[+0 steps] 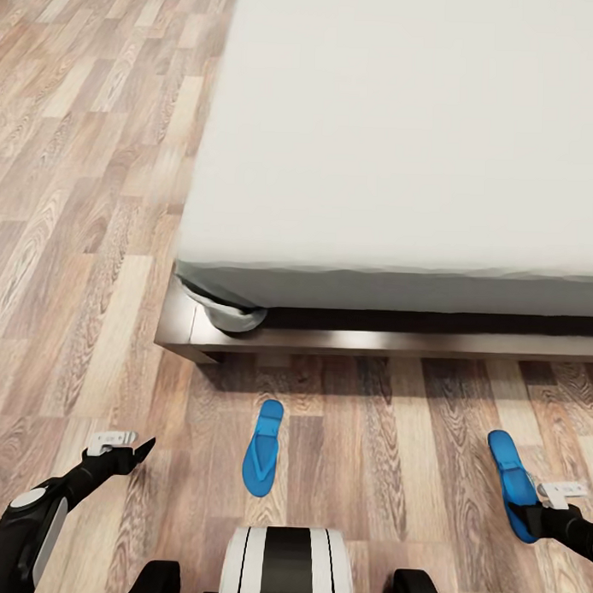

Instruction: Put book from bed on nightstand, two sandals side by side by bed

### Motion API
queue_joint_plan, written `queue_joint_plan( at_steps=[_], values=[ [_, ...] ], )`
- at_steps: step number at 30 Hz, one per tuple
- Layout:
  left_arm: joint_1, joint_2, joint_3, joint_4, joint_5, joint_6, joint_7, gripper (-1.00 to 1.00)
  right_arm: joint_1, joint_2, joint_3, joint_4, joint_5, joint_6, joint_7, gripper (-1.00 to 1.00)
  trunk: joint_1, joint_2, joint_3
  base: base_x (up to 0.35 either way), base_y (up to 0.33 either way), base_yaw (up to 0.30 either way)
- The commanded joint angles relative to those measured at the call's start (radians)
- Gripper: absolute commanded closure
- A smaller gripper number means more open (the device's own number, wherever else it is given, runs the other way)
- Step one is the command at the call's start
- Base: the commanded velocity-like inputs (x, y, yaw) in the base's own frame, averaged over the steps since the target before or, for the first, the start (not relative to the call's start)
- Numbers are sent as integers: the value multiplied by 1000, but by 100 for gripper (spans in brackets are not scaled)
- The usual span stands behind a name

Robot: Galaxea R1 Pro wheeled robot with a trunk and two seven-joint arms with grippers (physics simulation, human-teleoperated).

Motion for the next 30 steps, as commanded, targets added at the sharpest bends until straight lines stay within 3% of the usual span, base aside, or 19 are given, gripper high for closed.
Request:
queue_joint_plan(
  at_steps=[1, 24, 30],
  values=[
    [-1, -1, 3, -1, -8, 4, -8, -100, 0, -1, 5, -1, -11, 6, 0, 100, 0, 0, -1, 0, 252, 0],
    [-1, -1, 3, -1, -8, 4, -8, -100, 0, 5, 5, -1, -11, 6, 0, 100, 0, 0, -1, 2, 307, 0],
    [-1, -1, 3, -1, -8, 4, -9, -100, 0, 6, 5, -1, -11, 6, 0, 100, 0, 0, -1, 146, 290, 0]
  ],
)
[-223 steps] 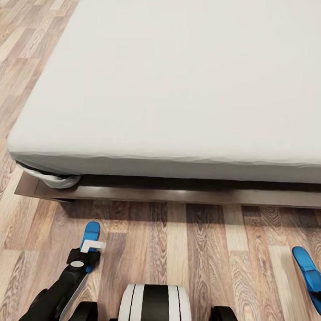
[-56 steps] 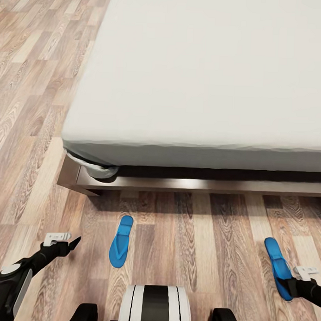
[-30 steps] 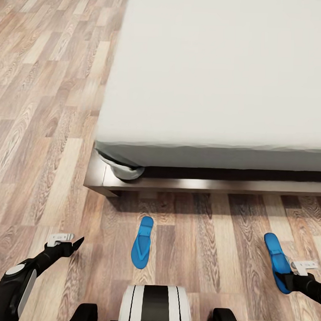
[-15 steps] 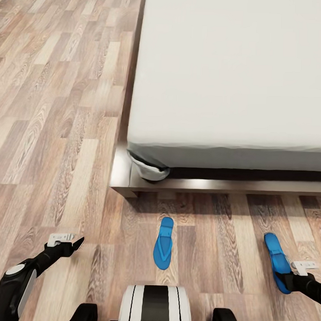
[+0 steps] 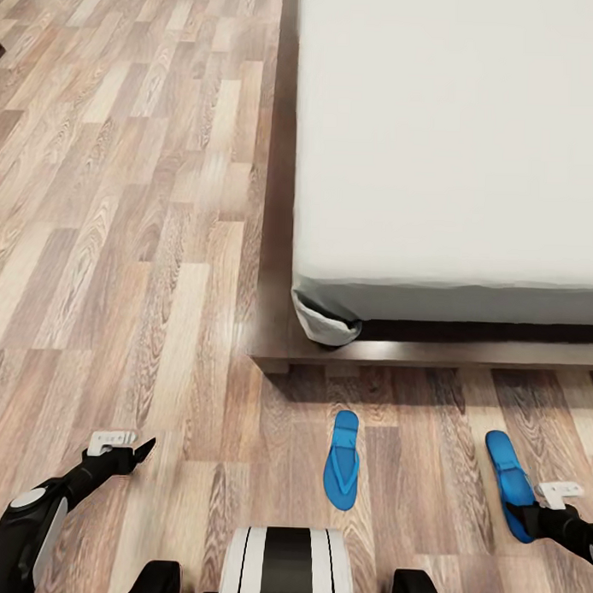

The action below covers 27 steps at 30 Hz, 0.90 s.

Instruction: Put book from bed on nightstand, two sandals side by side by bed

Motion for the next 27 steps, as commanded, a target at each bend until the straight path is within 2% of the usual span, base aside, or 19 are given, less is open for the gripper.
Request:
queue_joint_plan(
  at_steps=[1, 10, 27],
  values=[
    [-1, -1, 3, -1, -8, 4, -7, -100, 0, -1, 4, -1, -11, 6, 0, 100, 0, 0, -1, 203, 273, 0],
    [-1, -1, 3, -1, -8, 4, -7, -100, -1, -1, 5, -1, -11, 6, 0, 100, 0, 0, -1, 184, 256, 0],
    [-1, -1, 3, -2, -8, 4, -7, -100, 0, 0, 5, -1, -11, 6, 0, 100, 0, 0, -1, 7, 261, 0]
  ],
)
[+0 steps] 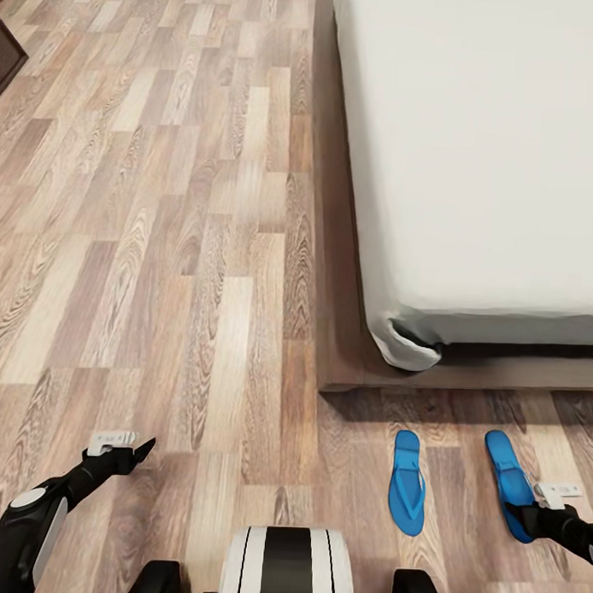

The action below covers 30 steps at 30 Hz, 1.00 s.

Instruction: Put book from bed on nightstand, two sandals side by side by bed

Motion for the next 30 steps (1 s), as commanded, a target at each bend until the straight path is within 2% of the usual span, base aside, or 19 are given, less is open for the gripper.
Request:
queue_joint_plan(
  at_steps=[1, 7, 15, 23, 30],
  values=[
    [-1, -1, 3, -1, -8, 4, -7, -100, -1, -1, 5, -1, -11, 6, 0, 100, 0, 0, -1, 0, 285, 0],
    [-1, -1, 3, 0, -8, 4, -8, -100, -1, 0, 5, -1, -11, 6, 0, 100, 0, 0, -1, 0, 263, 0],
    [-1, -1, 3, -1, -8, 4, -8, -100, 0, 3, 5, -1, -11, 6, 0, 100, 0, 0, -1, 0, 47, 0],
    [-1, -1, -17, 0, -8, 4, -7, -100, -1, 3, 5, -1, -11, 6, 0, 100, 0, 0, -1, 0, 206, 0],
    [-1, -1, -20, 0, -8, 4, -6, -100, 0, 3, 5, -1, -10, 6, 0, 100, 0, 0, -1, 8, 28, 0]
  ],
)
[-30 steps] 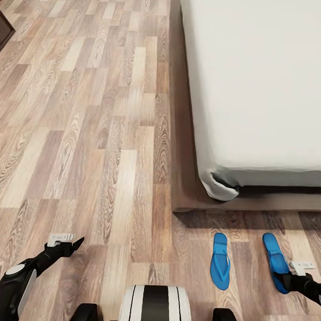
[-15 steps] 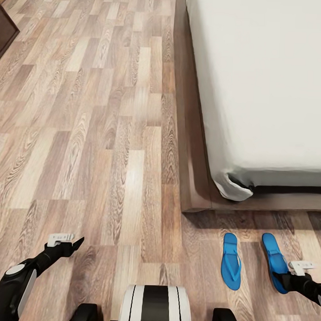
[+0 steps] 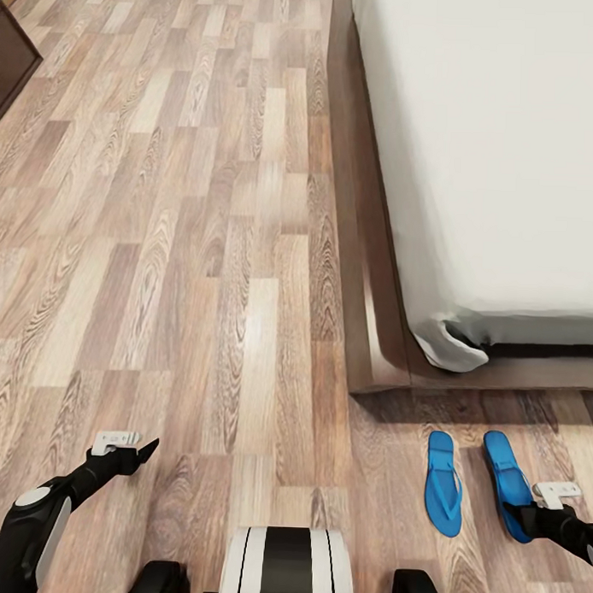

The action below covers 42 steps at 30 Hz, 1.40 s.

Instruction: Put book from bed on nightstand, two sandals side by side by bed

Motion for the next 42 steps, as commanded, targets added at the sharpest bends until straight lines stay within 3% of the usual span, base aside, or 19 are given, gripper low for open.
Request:
queue_joint_plan(
  at_steps=[1, 21, 23, 24, 27, 42],
  values=[
    [-1, -1, 3, -2, -8, 5, -7, -100, -1, -1, 4, -1, -11, 6, 0, 100, 0, 0, -1, 127, 2, 0],
    [-1, -8, 2, -2, -8, 6, -6, -100, -1, 0, 5, 0, -9, 6, -1, 100, 0, 0, -1, 64, 0, 0],
    [-1, -8, 2, -2, -8, 6, -6, -100, -1, 21, 5, 1, -7, 6, -3, 100, 0, 0, -1, 0, 0, 0],
    [-1, -8, 2, -2, -8, 6, -6, -100, -2, 51, 5, 2, -5, 6, -28, 100, 0, 0, -1, 0, 0, 0],
    [-1, -8, 2, -2, -8, 6, -6, -100, -2, 77, 5, 0, -3, 9, -113, 100, 0, 0, -1, 0, 0, 0],
    [-1, -9, 2, -2, -8, 6, -5, -100, -2, 82, 5, -1, -2, 7, -129, 100, 0, 0, -1, 0, 0, 0]
  ],
)
